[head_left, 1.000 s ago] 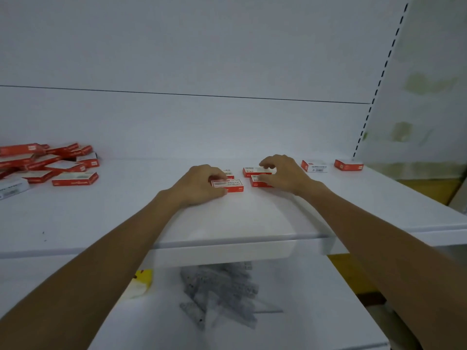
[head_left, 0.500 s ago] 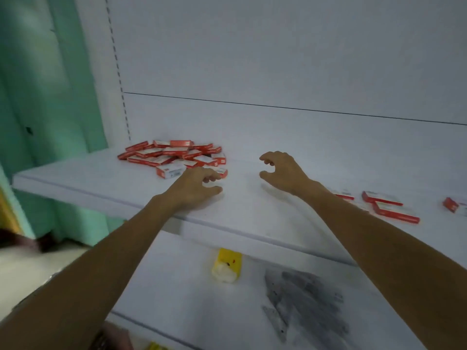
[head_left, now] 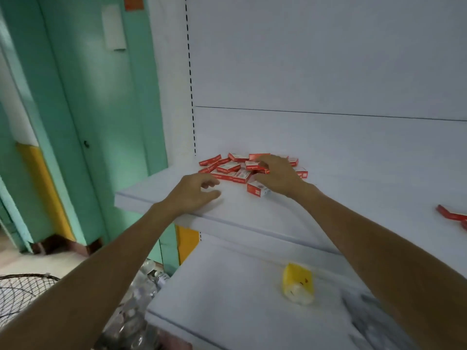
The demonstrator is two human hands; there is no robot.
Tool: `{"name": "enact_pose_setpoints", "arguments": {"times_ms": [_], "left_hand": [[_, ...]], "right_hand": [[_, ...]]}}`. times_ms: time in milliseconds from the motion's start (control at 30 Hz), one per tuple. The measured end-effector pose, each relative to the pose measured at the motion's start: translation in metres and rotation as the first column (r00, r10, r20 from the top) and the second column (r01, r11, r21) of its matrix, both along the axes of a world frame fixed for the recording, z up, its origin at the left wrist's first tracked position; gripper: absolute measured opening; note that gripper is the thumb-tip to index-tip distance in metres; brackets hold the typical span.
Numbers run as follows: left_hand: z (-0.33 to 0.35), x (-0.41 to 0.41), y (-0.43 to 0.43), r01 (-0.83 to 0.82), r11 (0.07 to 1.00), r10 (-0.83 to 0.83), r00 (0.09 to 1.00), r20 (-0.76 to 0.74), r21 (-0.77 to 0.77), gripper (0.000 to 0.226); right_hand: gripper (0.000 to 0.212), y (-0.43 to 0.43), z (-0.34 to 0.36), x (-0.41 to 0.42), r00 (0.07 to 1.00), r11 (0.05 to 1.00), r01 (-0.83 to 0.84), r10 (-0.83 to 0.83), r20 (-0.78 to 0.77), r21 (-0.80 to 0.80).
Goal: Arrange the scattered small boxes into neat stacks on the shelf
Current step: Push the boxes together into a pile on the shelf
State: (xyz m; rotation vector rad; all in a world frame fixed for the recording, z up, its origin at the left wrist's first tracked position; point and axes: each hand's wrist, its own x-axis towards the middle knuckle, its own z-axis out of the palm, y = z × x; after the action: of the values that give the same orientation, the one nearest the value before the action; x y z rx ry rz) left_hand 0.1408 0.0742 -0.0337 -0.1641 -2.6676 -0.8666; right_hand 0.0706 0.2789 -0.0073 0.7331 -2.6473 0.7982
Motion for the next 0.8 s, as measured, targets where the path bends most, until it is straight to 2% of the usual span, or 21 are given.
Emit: {"name": "enact_pose_setpoints", "arguments": {"times_ms": [367,467,567,700,800], "left_hand": [[-0.008,-0.049,-0.054,0.102,0.994,-0.101,0.994,0.030,-0.031,0.030],[-0.005,-0.069,-0.055,0.095,0.995,-0.097,0.995,-0.028,-0.043,0.032],[-0.002,-0.089,-0.060,0.042,0.996,-0.048,0.996,-0.078,-0.082,0.038],[-0.003,-0.112,-0.071,-0.038,0.997,0.039,0.999,0.022,-0.061,0.044],[-0.004,-0.124,-0.079,-0.080,0.997,0.082,0.989,0.122,-0.025,0.050]], "right_hand": [[0.044,-0.039,-0.005,-0.030,0.990,0.991,0.136,-0.136,0.041,0.012],[0.042,-0.040,-0.001,-0.054,0.987,0.986,0.156,-0.158,0.021,0.065],[0.040,-0.046,0.006,-0.077,0.988,0.987,0.156,-0.156,-0.010,0.045],[0.037,-0.064,0.011,-0.096,0.992,0.992,0.121,-0.120,-0.028,0.032],[0.034,-0.084,0.011,-0.101,0.990,0.980,0.135,-0.139,0.016,0.150]]}}
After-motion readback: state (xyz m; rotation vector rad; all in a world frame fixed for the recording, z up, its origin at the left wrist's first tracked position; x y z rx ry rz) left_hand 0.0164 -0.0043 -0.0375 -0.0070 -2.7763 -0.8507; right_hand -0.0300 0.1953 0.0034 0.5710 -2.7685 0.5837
